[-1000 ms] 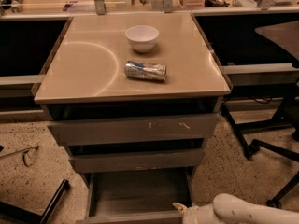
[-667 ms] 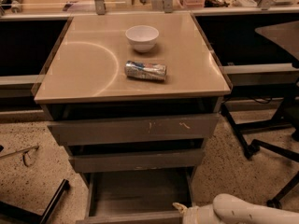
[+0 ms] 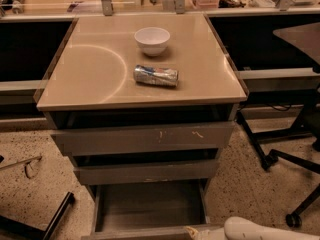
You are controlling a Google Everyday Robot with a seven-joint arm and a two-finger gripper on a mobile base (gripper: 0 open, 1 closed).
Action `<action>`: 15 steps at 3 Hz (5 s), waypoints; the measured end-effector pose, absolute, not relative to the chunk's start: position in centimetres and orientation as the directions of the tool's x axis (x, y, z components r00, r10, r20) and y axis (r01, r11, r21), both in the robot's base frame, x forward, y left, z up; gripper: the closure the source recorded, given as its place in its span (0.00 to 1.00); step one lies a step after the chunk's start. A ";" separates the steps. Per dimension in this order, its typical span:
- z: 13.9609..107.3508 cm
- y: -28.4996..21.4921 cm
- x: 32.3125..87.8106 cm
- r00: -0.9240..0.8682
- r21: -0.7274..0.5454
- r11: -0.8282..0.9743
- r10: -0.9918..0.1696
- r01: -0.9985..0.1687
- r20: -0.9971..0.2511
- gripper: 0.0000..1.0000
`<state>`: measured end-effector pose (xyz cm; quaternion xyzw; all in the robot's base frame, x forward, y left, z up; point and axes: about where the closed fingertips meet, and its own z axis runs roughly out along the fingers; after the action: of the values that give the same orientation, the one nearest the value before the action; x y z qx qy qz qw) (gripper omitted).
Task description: Close bottom drawer
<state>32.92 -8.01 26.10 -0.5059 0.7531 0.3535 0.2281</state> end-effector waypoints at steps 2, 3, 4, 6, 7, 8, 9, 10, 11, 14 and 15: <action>23.5 -8.7 31.5 -0.416 0.322 0.263 -0.585 -0.909 -0.696 0.00; 22.5 -9.0 31.1 -0.427 0.331 0.269 -0.587 -0.904 -0.688 0.00; 20.9 -9.2 31.5 -0.424 0.335 0.260 -0.601 -0.906 -0.678 0.00; 18.0 -9.6 36.1 -0.358 0.275 0.231 -0.643 -0.933 -0.677 0.00; 18.0 -9.6 36.1 -0.358 0.275 0.231 -0.643 -0.933 -0.677 0.00; 18.5 -9.2 37.7 -0.328 0.237 0.228 -0.633 -0.945 -0.701 0.00; 19.7 -7.8 44.0 -0.265 0.177 0.199 -0.640 -0.964 -0.722 0.00; 19.7 -7.8 44.0 -0.265 0.177 0.199 -0.640 -0.964 -0.722 0.00; 19.0 -7.3 45.8 -0.247 0.177 0.173 -0.638 -0.969 -0.729 0.00; 18.7 -6.7 50.1 -0.214 0.141 0.164 -0.654 -0.976 -0.726 0.00; 20.3 -8.5 47.9 -0.245 0.115 0.238 -0.644 -0.964 -0.725 0.00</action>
Offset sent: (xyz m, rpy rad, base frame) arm -0.0208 -0.0175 -0.0351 -0.0021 0.0294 -0.0540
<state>47.88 -8.55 20.35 -0.5467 0.7353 0.2862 0.2801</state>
